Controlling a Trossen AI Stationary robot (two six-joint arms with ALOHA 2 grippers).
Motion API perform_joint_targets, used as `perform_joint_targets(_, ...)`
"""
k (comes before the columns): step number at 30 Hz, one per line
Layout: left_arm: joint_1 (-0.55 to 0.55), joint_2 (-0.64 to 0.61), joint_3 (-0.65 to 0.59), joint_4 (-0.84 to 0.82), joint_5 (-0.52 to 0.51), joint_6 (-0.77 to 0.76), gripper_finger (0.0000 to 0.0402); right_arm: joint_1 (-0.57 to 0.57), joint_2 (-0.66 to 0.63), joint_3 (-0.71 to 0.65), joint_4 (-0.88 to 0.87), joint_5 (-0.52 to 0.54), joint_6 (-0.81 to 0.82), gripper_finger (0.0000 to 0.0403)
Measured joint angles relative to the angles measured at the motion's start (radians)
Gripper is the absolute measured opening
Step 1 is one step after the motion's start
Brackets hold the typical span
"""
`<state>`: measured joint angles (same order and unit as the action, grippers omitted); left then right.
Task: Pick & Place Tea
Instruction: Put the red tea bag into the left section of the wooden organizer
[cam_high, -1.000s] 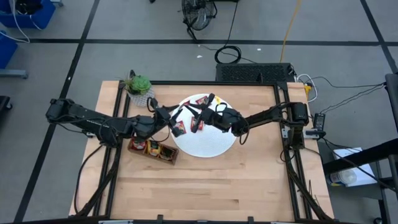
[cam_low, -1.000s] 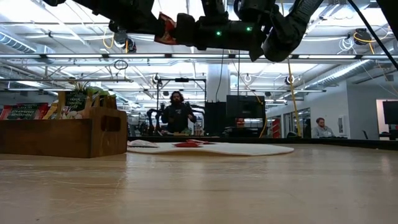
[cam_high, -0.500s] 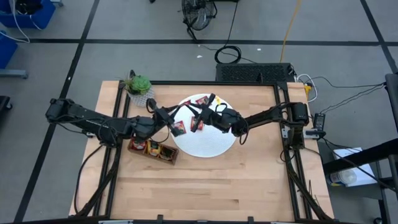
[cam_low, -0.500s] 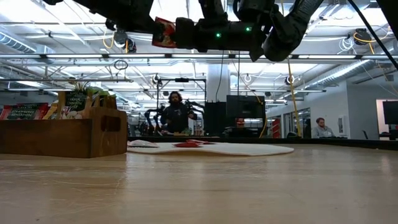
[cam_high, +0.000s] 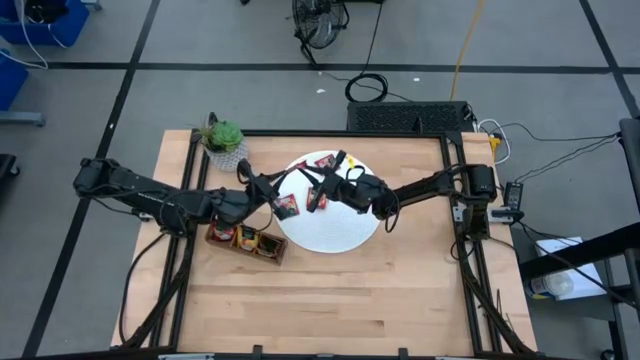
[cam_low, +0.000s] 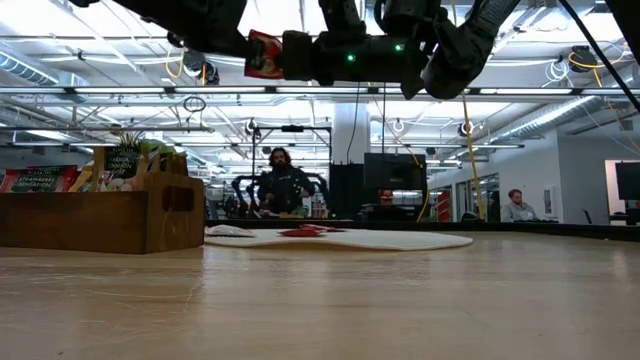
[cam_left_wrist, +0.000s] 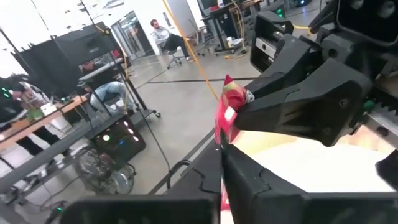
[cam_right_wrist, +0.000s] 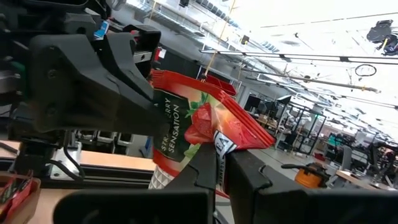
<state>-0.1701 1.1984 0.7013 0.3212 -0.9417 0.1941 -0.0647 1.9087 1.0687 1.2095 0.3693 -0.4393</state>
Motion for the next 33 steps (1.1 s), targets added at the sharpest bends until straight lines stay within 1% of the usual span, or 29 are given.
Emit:
perform_joint_targets(1,-0.002,0.000,0.000,-0.002,-0.010,0.009,0.0008,0.000,0.000,0.000,0.000,-0.002,0.000,0.0007)
perform_joint_targets(4,-0.010,0.000,0.000,-0.003,-0.050,0.036,0.0004,0.001,0.002,0.000,-0.002,-0.009,0.000,0.0008)
perform_joint_targets(7,-0.025,0.001,0.006,-0.013,-0.102,0.090,0.0003,0.003,0.002,0.000,-0.024,-0.018,0.010,0.0030)
perform_joint_targets(11,-0.075,-0.002,0.065,-0.093,-0.349,0.208,0.0002,0.000,0.001,-0.002,-0.136,0.005,0.053,0.0071)
perform_joint_targets(14,-0.139,0.000,0.129,-0.259,-0.548,0.257,0.0002,0.000,0.002,-0.002,-0.222,0.007,0.072,0.0092)
perform_joint_targets(16,-0.191,0.000,0.164,-0.338,-0.628,0.276,0.0002,0.002,0.002,-0.002,-0.265,0.002,0.096,0.0101)
perform_joint_targets(20,-0.294,0.000,0.228,-0.314,-0.631,0.332,0.0001,0.001,0.002,-0.012,-0.295,0.001,0.117,0.0107)
perform_joint_targets(21,-0.315,0.000,0.247,-0.302,-0.631,0.324,0.0001,0.000,0.002,-0.018,-0.292,0.001,0.117,0.0106)
perform_joint_targets(23,-0.351,-0.002,0.274,-0.299,-0.617,0.262,0.0001,0.001,0.002,-0.027,-0.296,0.001,0.122,0.0103)
perform_joint_targets(24,-0.365,-0.002,0.283,-0.307,-0.579,0.221,0.0001,0.001,0.002,-0.031,-0.296,0.001,0.128,0.0101)
perform_joint_targets(25,-0.378,-0.006,0.288,-0.332,-0.508,0.171,0.0001,0.001,0.002,-0.033,-0.295,0.001,0.133,0.0099)
perform_joint_targets(26,-0.387,-0.015,0.290,-0.379,-0.404,0.114,0.0001,0.001,0.002,-0.035,-0.294,0.001,0.138,0.0097)
perform_joint_targets(27,-0.389,-0.028,0.293,-0.442,-0.249,0.046,0.0001,0.001,0.002,-0.037,-0.294,0.001,0.139,0.0095)
perform_joint_targets(28,-0.377,-0.039,0.297,-0.498,-0.069,-0.022,0.0001,0.001,0.002,-0.040,-0.293,0.001,0.139,0.0094)
perform_joint_targets(30,-0.321,-0.044,0.306,-0.581,0.301,-0.114,0.0001,0.001,0.002,-0.042,-0.295,0.001,0.140,0.0091)
perform_joint_targets(31,-0.294,-0.039,0.306,-0.631,0.470,-0.150,0.0001,0.001,0.002,-0.042,-0.295,0.001,0.140,0.0090)
perform_joint_targets(32,-0.269,-0.034,0.305,-0.694,0.603,-0.198,0.0001,0.001,0.002,-0.042,-0.294,0.001,0.139,0.0089)
perform_joint_targets(33,-0.247,-0.031,0.304,-0.777,0.711,-0.263,0.0001,0.001,0.002,-0.042,-0.293,0.001,0.138,0.0089)
